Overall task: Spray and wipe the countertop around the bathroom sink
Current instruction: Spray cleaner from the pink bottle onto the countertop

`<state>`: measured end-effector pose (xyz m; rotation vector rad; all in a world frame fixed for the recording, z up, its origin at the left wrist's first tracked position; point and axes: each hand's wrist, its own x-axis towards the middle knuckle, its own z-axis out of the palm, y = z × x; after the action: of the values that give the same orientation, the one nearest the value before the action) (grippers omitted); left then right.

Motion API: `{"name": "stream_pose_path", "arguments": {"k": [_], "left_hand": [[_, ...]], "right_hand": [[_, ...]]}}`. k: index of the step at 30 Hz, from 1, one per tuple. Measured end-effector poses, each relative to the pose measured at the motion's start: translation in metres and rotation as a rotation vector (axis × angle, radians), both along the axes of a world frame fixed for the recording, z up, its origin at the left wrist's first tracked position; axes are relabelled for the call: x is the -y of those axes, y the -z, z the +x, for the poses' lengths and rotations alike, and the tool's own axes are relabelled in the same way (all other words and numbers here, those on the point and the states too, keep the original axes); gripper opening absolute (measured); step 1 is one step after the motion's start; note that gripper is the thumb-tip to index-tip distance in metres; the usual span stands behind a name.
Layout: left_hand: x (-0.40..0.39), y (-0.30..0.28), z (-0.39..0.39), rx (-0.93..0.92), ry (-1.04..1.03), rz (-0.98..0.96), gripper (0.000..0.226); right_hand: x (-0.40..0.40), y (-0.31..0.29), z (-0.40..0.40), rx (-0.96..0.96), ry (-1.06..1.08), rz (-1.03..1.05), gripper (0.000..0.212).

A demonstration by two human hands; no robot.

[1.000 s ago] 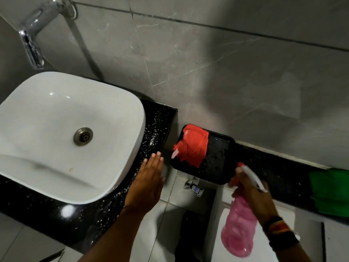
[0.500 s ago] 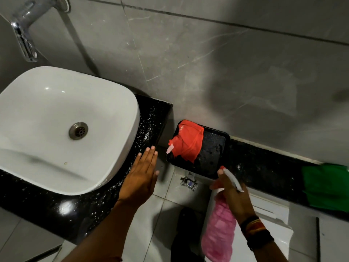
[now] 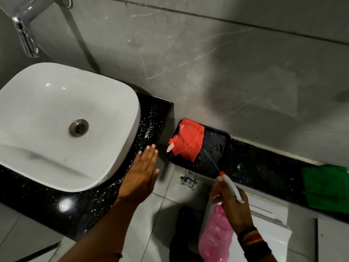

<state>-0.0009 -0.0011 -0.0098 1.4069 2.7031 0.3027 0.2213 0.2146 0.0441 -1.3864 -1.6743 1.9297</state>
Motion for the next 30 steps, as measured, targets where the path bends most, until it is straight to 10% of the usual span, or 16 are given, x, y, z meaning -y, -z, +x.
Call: {"name": "stream_pose_path", "arguments": {"k": [14, 30], "left_hand": [[0.001, 0.002, 0.000, -0.019, 0.007, 0.022, 0.062], [0.000, -0.001, 0.001, -0.020, 0.013, 0.038, 0.062]], "right_hand": [[0.010, -0.007, 0.013, 0.046, -0.052, 0.014, 0.055], [0.000, -0.023, 0.008, 0.008, 0.068, 0.019, 0.028]]}}
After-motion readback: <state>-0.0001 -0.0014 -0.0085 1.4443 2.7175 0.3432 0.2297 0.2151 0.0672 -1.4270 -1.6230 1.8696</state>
